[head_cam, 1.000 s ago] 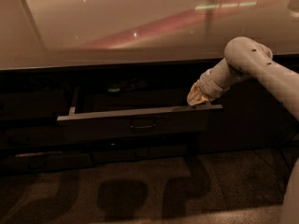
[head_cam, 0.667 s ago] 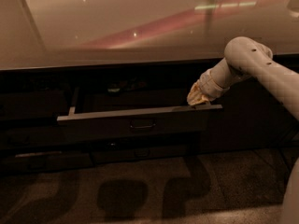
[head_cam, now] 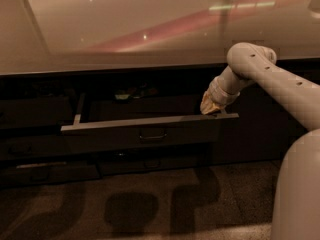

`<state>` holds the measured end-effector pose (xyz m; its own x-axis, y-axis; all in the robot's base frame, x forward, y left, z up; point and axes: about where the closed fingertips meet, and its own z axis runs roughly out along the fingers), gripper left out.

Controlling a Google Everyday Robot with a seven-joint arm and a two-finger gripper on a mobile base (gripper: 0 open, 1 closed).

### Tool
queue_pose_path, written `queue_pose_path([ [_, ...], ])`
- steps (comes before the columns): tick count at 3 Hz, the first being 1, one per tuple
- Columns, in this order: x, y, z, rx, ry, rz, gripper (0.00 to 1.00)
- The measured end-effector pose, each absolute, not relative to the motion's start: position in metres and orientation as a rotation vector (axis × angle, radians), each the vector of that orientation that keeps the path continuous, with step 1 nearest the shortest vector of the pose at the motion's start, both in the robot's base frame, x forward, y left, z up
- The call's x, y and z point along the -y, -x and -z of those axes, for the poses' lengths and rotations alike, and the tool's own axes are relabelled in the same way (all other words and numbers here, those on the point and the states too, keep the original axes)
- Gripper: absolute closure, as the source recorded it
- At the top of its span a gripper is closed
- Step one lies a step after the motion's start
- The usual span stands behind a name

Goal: Open top drawer

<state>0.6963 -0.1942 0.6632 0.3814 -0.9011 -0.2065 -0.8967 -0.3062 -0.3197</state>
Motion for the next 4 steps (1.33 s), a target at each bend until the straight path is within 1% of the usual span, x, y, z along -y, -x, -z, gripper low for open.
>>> queue_pose_path([
  [1,0.194,-0.696,-0.663,-1.560,2.266,0.016,1.00],
  [2,0.191,-0.678,-0.658,-1.565,2.269,0.033,1.00],
  [3,0.191,-0.674,-0.659,-1.568,2.265,0.046,0.81],
  [4,0.192,-0.656,-0.651,-1.589,2.274,0.082,0.57],
])
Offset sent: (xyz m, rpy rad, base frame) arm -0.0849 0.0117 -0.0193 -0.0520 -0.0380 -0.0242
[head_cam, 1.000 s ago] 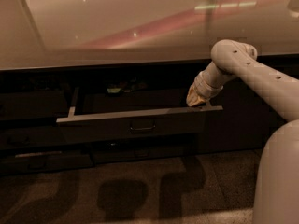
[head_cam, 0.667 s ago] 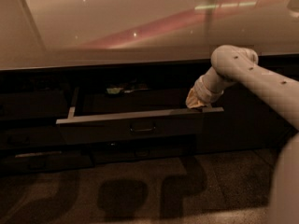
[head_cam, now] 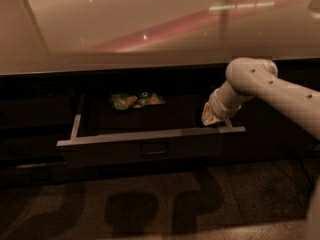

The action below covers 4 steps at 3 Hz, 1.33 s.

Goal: Open top drawer

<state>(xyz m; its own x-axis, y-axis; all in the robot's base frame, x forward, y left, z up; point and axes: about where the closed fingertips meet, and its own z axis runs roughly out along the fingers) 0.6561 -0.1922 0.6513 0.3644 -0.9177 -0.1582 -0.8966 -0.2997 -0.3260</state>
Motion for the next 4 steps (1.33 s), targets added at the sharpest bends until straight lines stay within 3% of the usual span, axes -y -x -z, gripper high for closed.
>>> queue_pose_path([
  [2,0.198,-0.609,-0.641,-1.664,2.283,0.265,0.11],
  [3,0.198,-0.609,-0.642,-1.664,2.283,0.266,0.00],
  [4,0.199,-0.592,-0.629,-1.695,2.297,0.320,0.00],
])
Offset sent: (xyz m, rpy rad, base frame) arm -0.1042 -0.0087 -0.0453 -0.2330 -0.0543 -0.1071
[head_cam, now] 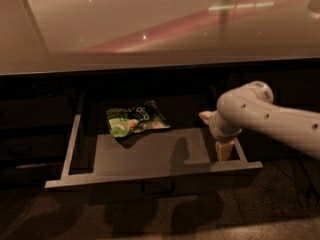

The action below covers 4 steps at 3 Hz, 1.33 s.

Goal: Open top drawer

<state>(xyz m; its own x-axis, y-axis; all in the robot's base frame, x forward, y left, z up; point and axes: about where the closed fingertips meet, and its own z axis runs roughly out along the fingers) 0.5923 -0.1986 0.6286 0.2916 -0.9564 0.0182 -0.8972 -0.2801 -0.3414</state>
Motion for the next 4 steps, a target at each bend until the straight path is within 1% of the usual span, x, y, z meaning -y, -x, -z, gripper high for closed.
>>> queue_pose_path([
  [1,0.186,-0.584,-0.630,-1.637,2.343,0.518,0.00],
  [2,0.193,-0.544,-0.597,-1.631,2.484,0.610,0.00],
  [3,0.193,-0.544,-0.597,-1.631,2.484,0.610,0.00],
  [4,0.194,-0.546,-0.598,-1.606,2.474,0.554,0.00],
])
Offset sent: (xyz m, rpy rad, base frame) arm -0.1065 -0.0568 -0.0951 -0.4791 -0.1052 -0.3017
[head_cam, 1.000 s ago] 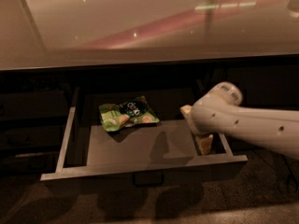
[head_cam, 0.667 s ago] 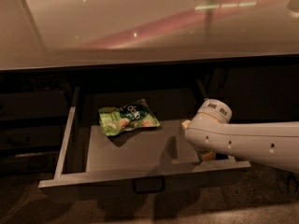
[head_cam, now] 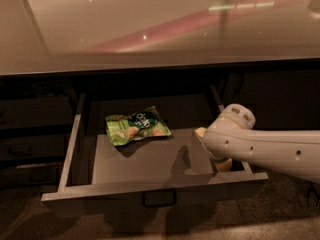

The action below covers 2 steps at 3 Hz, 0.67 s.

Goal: Open top drawer

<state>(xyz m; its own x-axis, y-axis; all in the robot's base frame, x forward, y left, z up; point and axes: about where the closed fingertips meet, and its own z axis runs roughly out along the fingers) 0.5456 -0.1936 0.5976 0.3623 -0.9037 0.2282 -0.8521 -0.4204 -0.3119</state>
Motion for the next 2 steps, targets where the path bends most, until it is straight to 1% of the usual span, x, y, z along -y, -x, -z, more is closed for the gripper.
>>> queue_pose_path([
  [1,0.1854,-0.5723,-0.6033,-1.585,2.290,0.419,0.00],
  [2,0.1812,-0.5789,-0.6078,-1.580,2.238,0.374,0.00],
])
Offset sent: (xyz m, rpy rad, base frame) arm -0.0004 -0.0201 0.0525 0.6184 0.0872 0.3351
